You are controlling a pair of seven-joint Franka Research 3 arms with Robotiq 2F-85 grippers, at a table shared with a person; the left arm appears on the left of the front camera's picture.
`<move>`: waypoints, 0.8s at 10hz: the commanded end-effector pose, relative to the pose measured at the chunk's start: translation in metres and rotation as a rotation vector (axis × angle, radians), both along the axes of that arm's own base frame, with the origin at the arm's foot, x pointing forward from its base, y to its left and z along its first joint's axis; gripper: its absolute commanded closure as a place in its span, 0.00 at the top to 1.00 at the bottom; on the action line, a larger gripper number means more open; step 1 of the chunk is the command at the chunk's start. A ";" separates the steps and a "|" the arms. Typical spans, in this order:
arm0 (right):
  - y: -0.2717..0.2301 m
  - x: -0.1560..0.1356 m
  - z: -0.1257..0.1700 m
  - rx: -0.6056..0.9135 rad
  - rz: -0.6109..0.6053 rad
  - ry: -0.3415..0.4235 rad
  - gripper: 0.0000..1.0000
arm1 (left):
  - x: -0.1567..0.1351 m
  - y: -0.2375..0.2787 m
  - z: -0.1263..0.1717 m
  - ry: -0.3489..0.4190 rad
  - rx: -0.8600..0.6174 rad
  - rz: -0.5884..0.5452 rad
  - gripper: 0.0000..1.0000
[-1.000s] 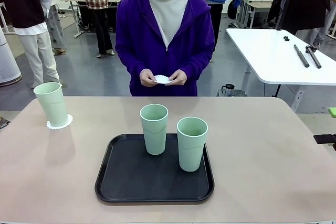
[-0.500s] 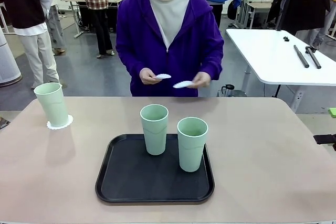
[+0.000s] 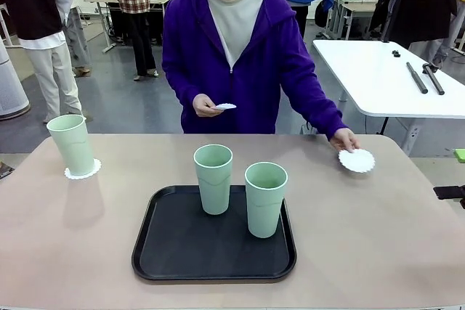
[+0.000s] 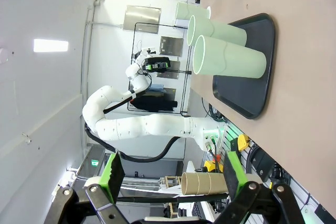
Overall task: Place coasters on the table and set cups on them.
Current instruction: Take one Reusable plastic cup from the Flat Tray and place it on a coaster set by the human.
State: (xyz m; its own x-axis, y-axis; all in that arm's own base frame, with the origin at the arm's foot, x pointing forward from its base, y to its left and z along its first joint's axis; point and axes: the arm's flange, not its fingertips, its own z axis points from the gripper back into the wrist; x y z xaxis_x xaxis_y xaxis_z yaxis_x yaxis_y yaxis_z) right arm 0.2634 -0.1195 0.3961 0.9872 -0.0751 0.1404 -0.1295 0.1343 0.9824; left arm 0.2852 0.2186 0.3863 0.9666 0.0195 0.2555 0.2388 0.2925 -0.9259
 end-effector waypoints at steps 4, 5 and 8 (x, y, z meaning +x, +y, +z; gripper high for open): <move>0.001 0.001 0.002 0.013 -0.002 -0.007 1.00 | -0.001 0.001 0.001 -0.012 -0.012 0.002 1.00; 0.001 0.001 0.002 0.013 -0.002 -0.007 1.00 | -0.001 0.001 0.001 -0.012 -0.012 0.002 1.00; 0.001 0.001 0.002 0.013 -0.002 -0.007 1.00 | -0.001 0.001 0.001 -0.012 -0.012 0.002 1.00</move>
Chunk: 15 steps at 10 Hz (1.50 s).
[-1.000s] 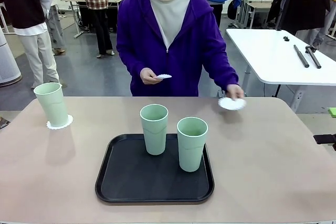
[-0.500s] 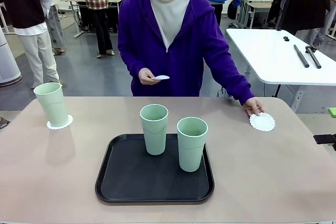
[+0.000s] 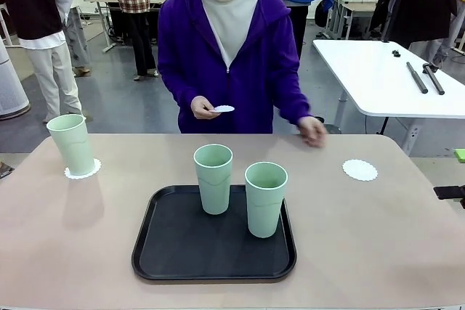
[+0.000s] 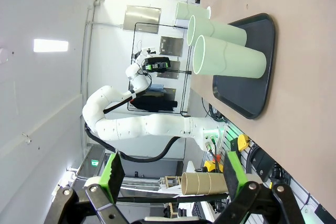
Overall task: Place coasters on the table and set cups on them.
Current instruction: Take one Reusable plastic cup from the Flat Tray and place it on a coaster set by the human.
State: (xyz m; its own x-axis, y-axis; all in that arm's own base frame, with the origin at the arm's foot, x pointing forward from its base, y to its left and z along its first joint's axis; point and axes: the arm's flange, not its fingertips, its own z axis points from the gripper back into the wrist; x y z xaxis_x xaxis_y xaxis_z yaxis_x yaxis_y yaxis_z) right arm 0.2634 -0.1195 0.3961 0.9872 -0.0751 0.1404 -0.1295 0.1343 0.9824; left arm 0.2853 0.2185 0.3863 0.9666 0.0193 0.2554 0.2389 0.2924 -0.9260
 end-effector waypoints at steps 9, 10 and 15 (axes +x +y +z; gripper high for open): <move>0.025 0.079 0.066 -0.476 0.121 -0.347 1.00 | -0.001 0.001 0.001 -0.012 -0.012 0.003 1.00; 0.042 0.092 0.082 -0.594 0.215 -0.403 1.00 | -0.001 0.001 0.001 -0.012 -0.012 0.003 1.00; 0.170 0.104 0.111 -1.052 0.629 -0.585 1.00 | -0.001 0.001 0.001 -0.012 -0.012 0.003 1.00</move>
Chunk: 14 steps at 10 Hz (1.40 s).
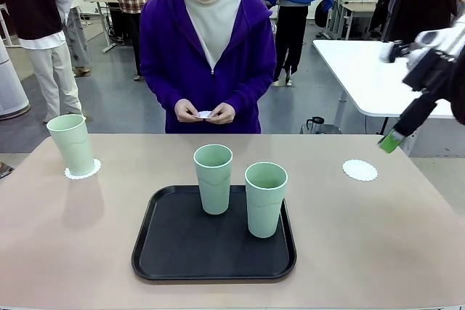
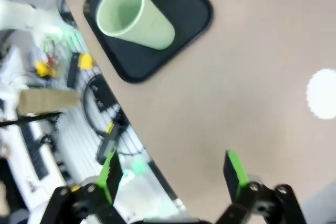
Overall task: Place coasters on the table and set cups on them.
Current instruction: Take one Reusable plastic cup from the Flat Tray and place it on a coaster set by the human.
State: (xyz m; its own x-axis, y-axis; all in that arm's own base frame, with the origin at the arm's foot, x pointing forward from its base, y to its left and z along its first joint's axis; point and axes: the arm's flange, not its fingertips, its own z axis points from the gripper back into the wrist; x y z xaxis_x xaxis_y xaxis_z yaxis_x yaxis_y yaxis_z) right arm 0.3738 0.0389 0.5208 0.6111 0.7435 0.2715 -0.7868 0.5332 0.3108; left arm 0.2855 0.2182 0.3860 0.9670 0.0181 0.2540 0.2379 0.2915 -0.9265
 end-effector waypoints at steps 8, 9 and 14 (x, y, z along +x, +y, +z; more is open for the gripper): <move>0.067 -0.009 -0.026 -0.096 0.121 -0.103 1.00 | -0.001 0.002 0.001 -0.014 -0.012 0.004 1.00; 0.067 -0.009 -0.026 -0.096 0.121 -0.103 1.00 | -0.001 0.002 0.001 -0.014 -0.012 0.004 1.00; 0.071 0.021 -0.058 0.192 0.262 -0.210 1.00 | -0.001 0.002 0.001 -0.014 -0.012 0.004 1.00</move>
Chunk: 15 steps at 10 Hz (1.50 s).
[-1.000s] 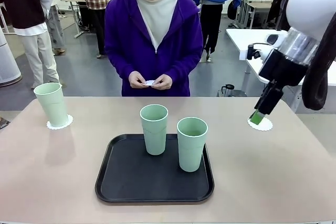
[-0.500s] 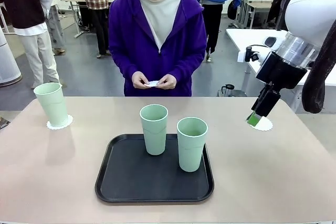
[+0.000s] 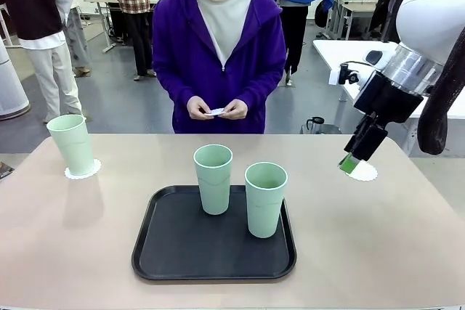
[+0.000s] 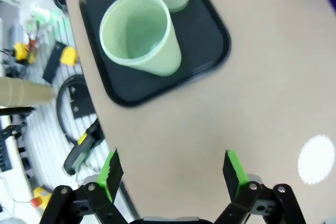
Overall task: Place coasters on the table and set cups on them.
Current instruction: Take one Reusable plastic cup from the Flat Tray and place it on a coaster set by the human.
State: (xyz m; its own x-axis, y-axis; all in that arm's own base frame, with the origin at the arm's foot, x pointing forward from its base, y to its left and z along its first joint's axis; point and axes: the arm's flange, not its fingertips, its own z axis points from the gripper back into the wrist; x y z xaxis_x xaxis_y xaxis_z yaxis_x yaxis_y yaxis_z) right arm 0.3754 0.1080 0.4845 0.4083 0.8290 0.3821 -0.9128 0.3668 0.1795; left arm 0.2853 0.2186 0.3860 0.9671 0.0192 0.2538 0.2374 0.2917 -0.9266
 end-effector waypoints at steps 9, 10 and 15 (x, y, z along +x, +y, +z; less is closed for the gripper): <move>-0.049 0.005 -0.111 0.662 0.389 -0.256 1.00 | -0.001 0.001 0.001 -0.014 -0.011 0.003 1.00; -0.052 0.005 -0.123 0.671 0.403 -0.251 1.00 | -0.001 0.001 0.001 -0.014 -0.011 0.003 1.00; -0.051 -0.001 -0.124 0.670 0.381 -0.241 1.00 | -0.001 0.001 0.001 -0.014 -0.011 0.003 1.00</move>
